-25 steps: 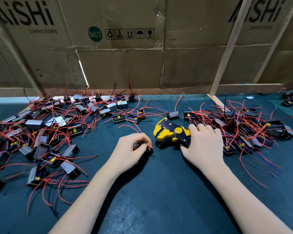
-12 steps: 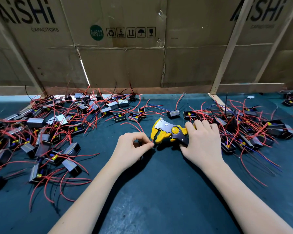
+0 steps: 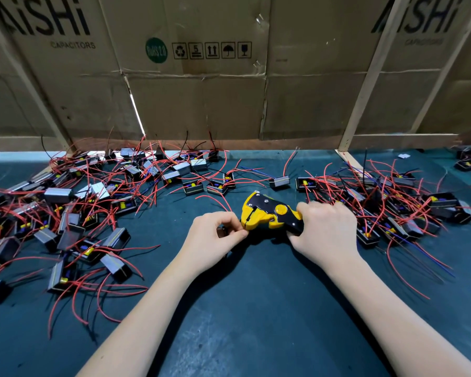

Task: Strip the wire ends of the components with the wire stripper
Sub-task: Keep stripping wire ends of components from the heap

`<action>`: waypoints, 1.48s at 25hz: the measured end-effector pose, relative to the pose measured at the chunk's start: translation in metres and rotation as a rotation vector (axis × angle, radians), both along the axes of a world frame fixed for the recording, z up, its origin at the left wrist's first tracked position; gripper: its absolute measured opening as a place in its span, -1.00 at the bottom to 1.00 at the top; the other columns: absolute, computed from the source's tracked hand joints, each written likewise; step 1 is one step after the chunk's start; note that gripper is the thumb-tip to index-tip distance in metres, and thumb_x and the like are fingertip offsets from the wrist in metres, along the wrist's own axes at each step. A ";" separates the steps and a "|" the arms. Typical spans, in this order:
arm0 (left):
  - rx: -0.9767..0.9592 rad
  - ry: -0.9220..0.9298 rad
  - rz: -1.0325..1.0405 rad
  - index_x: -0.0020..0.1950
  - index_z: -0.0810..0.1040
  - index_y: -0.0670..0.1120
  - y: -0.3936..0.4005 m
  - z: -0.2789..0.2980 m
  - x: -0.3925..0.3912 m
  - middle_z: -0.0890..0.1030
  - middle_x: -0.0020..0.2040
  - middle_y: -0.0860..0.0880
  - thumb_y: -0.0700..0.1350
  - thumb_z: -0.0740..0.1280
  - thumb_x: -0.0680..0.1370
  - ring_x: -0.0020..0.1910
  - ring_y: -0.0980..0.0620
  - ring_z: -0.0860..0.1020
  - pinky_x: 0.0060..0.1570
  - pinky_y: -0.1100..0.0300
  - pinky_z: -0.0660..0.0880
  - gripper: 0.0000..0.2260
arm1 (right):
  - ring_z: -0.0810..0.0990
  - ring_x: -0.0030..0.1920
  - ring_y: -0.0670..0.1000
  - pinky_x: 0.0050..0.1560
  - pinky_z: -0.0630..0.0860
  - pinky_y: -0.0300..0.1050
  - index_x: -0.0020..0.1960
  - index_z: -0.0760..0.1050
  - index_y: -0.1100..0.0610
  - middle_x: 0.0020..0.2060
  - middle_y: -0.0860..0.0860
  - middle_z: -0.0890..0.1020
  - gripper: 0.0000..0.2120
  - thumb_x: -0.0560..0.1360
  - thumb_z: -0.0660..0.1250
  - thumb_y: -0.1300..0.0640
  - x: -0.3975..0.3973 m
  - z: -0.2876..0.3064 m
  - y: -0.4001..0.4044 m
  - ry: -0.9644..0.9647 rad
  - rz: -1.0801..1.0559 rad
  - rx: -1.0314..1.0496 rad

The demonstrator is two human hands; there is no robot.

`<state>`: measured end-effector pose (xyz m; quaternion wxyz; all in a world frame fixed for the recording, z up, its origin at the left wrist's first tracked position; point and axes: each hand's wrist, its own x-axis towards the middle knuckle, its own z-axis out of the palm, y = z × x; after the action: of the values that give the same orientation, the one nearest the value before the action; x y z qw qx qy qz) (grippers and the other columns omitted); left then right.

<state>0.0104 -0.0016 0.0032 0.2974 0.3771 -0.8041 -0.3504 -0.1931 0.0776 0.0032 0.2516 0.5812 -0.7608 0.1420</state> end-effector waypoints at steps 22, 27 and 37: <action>-0.204 -0.385 0.384 0.49 0.26 -0.16 -0.080 0.012 0.010 0.44 0.39 -0.18 -0.21 0.27 0.55 0.38 -0.20 0.36 0.32 -0.09 0.30 -0.49 | 0.44 -0.37 -0.02 -0.25 0.42 -0.07 -0.22 0.46 0.02 -0.41 -0.03 0.50 -0.71 0.40 0.41 -0.18 -0.024 0.033 0.014 -0.776 0.210 -0.580; -0.415 -0.593 0.413 0.39 0.35 -0.12 -0.081 0.004 0.016 0.55 0.21 -0.13 -0.20 0.30 0.53 0.22 -0.19 0.46 0.14 -0.04 0.37 -0.57 | 0.58 -0.17 0.25 -0.12 0.47 0.12 -0.16 0.51 0.17 -0.21 0.28 0.59 -0.60 0.46 0.38 -0.20 -0.029 0.043 0.023 -1.579 0.907 0.175; 0.036 -0.120 0.113 -0.24 0.57 -0.11 -0.006 0.015 0.010 0.62 -0.42 -0.03 0.08 0.35 0.56 -0.44 0.03 0.57 -0.27 0.22 0.48 -0.70 | 0.63 -0.29 0.17 -0.26 0.53 -0.09 -0.26 0.55 0.12 -0.30 0.21 0.61 -0.49 0.22 0.51 -0.34 -0.052 0.038 0.027 -1.506 0.356 0.547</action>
<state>0.0208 -0.0076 0.0187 0.2612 0.4475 -0.7914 -0.3243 -0.2449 0.1041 0.0414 -0.5034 0.4829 -0.6299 0.3416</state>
